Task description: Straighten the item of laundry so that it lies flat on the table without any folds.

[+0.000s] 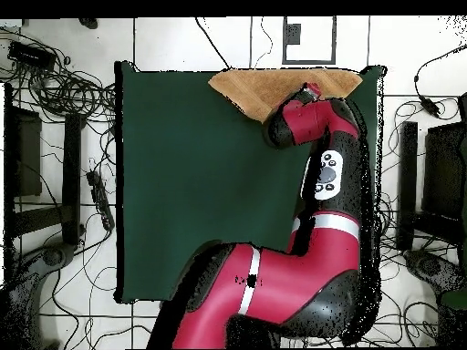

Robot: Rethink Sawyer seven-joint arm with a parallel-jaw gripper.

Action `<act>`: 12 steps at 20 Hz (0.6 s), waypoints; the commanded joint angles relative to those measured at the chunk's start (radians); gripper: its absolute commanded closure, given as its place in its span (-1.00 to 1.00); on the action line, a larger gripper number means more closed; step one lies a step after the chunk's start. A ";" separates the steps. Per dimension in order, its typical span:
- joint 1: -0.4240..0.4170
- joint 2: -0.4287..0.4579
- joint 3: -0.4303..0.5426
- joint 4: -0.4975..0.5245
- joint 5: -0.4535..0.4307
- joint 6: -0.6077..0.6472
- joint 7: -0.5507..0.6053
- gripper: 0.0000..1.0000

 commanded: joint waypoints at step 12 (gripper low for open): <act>-0.049 -0.352 0.181 0.519 0.361 0.432 0.045 1.00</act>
